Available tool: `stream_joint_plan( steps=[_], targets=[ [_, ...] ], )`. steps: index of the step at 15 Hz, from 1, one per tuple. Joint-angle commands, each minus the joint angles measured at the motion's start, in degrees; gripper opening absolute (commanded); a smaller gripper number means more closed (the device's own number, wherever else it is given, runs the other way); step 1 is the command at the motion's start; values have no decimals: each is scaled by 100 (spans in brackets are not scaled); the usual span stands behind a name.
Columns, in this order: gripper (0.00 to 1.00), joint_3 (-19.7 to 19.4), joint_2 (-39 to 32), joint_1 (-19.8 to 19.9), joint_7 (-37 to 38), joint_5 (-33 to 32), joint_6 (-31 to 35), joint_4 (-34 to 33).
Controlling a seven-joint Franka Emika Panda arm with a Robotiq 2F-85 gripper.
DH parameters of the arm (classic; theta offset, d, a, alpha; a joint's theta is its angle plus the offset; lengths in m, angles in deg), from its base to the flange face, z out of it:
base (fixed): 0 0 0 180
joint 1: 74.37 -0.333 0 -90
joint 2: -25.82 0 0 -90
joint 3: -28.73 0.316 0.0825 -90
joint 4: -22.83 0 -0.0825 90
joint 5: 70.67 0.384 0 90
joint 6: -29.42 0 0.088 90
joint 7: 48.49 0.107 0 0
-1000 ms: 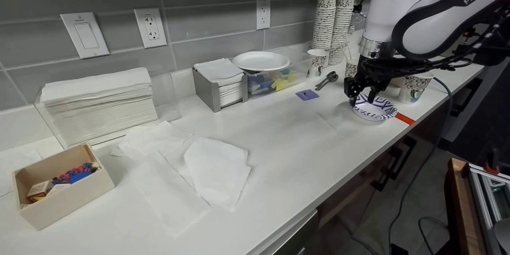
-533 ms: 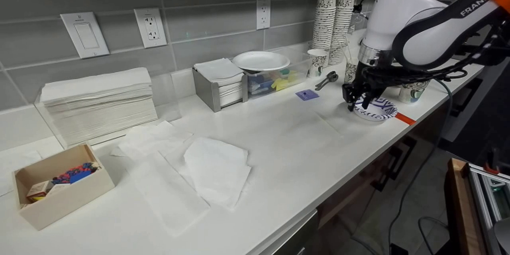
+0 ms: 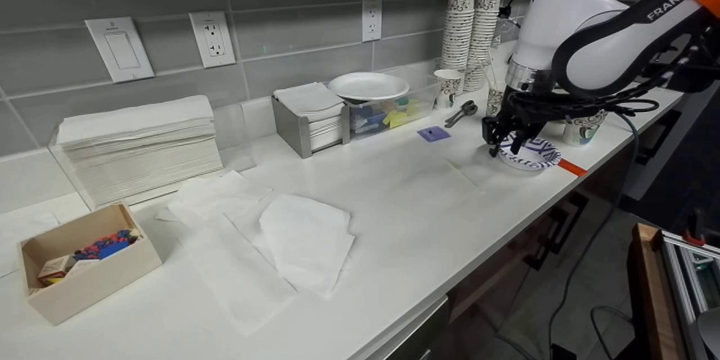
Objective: Unstack the black and white bowls.
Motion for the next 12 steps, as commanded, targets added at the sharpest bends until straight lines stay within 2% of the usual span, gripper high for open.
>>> stream_joint_plan(
  steps=[1,2,4,5,9,10,12],
  targets=[
    [37,-72,113,-130,-131,300,-44,22],
    [32,-74,128,-142,-155,372,-48,17],
    [37,-75,160,-159,-215,516,-75,6],
    [34,-75,176,-161,-235,568,-78,1],
    [36,-81,214,-163,-395,777,-126,-19],
    [41,-82,211,-153,-428,776,-120,-10],
    [39,-91,194,-138,-464,757,-121,4]
  ],
)
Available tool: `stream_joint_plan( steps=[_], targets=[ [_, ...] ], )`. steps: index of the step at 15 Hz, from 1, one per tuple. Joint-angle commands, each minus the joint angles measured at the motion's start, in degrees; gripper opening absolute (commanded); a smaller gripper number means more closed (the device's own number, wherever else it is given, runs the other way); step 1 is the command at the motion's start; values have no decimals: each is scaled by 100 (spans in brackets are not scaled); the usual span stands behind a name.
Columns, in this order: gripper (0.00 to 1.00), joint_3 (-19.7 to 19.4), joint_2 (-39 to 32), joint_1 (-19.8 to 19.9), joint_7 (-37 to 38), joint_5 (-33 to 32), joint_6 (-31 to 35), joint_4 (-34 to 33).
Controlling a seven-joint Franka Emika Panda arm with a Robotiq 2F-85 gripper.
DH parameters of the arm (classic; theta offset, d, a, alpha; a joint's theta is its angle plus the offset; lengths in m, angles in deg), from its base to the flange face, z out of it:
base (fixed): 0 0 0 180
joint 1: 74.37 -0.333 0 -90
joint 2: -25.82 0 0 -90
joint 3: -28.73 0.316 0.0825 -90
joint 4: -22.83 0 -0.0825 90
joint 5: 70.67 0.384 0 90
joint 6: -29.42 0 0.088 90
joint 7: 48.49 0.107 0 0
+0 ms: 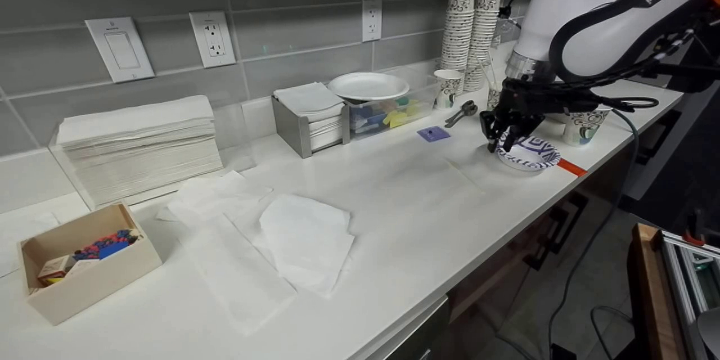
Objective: Unstack the black and white bowls.
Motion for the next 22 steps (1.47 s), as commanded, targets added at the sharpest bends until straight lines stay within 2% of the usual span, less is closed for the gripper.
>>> stream_joint_plan(
  steps=[1,4,5,7,8,9,11,12,16,22],
  targets=[
    [45,-71,47,-50,-182,104,-116,40],
    [37,-79,30,-39,-197,58,-104,44],
    [27,-81,22,-39,-200,62,-105,44],
    [26,-83,10,-37,-200,54,-99,54],
    [18,-86,7,-38,-202,62,-104,59],
    [20,-88,3,-35,-195,50,-103,65],
    [15,-97,-9,-31,-200,41,-107,77],
    [17,-102,-11,-30,-206,42,-107,82],
    [2,-110,27,-41,-252,69,-129,72],
    [0,-7,355,-82,-290,-45,-516,0]
  ],
)
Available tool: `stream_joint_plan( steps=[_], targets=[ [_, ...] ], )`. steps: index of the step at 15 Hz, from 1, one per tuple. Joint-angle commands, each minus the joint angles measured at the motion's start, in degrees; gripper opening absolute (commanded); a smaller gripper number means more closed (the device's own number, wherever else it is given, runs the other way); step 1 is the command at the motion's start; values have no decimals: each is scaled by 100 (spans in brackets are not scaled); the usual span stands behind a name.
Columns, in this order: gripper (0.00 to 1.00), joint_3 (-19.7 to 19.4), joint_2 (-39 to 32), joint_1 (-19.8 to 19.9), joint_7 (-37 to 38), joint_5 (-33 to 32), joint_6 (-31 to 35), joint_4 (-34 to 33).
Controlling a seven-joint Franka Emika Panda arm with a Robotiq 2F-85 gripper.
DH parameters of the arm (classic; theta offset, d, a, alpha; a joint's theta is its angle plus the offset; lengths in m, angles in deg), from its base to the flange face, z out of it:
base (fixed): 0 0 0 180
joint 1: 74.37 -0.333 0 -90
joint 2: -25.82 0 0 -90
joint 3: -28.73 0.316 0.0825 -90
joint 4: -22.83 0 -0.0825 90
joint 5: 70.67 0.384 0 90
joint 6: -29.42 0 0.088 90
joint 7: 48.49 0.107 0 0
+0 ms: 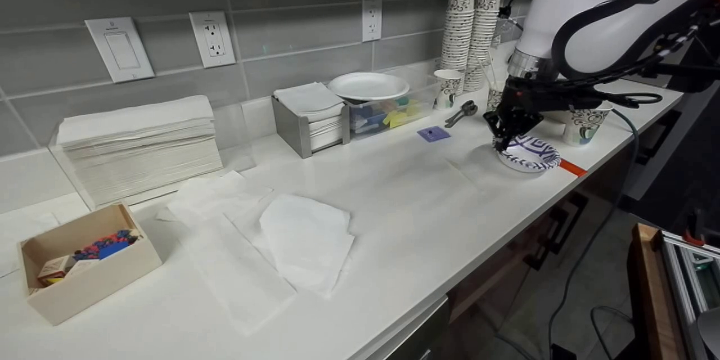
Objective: Unstack the black and white bowls.
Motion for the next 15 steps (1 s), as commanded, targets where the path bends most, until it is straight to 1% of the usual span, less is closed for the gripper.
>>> stream_joint_plan(
  steps=[1,3,8,10,13,15],
  targets=[
    [1,83,338,-62,-53,-63,-572,-44],
    [0,158,498,-72,-59,-115,-821,-99],
    [1,466,952,-45,72,-560,-1413,-224],
    [1,537,1021,-43,24,-630,-1451,-250],
    [1,600,1196,-118,-194,-555,-1408,-201],
    [1,678,1428,-282,-588,-527,-1300,-108]
  ],
)
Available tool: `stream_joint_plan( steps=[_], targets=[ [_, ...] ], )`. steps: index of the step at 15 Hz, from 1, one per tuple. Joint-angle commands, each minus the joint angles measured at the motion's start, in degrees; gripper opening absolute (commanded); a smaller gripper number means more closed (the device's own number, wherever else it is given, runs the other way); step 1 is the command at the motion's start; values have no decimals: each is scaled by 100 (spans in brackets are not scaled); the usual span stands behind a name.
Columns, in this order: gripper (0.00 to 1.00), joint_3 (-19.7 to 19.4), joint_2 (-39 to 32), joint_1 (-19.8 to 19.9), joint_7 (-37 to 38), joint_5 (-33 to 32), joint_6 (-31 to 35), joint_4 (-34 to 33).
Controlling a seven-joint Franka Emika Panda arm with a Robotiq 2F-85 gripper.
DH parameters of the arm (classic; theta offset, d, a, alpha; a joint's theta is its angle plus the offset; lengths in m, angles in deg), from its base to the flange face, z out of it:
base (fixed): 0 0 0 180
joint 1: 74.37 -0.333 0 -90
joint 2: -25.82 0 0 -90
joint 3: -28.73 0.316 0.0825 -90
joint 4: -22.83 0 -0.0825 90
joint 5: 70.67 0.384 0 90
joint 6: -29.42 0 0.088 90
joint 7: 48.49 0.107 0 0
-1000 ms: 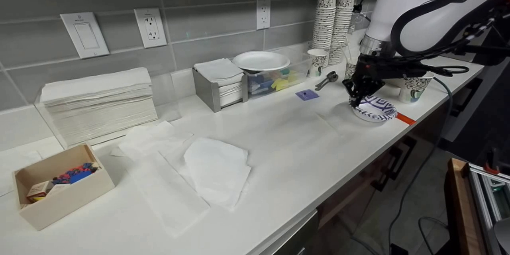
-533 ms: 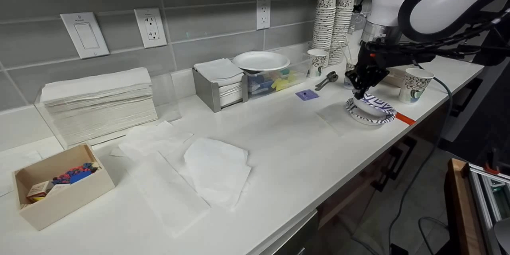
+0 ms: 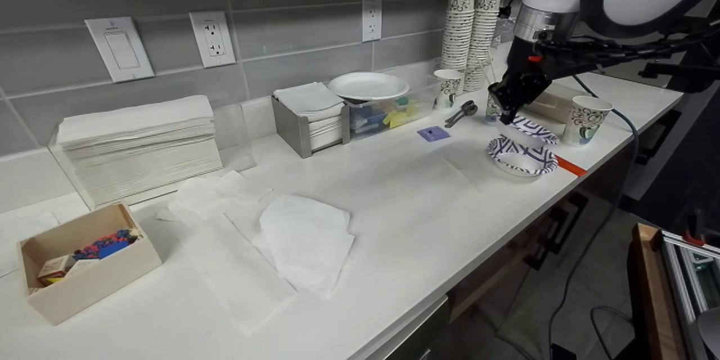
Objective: Unstack the black and white bowls.
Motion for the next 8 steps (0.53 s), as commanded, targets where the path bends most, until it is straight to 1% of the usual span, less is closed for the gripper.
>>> stream_joint_plan(
  steps=[1,4,6,8],
  targets=[
    [1,150,441,-277,-601,-35,15,177],
    [1,488,501,-552,-928,-109,-25,102],
    [1,760,422,-733,-1031,-232,104,50],
    [1,1035,194,-868,-1052,-469,346,-56]
  ],
)
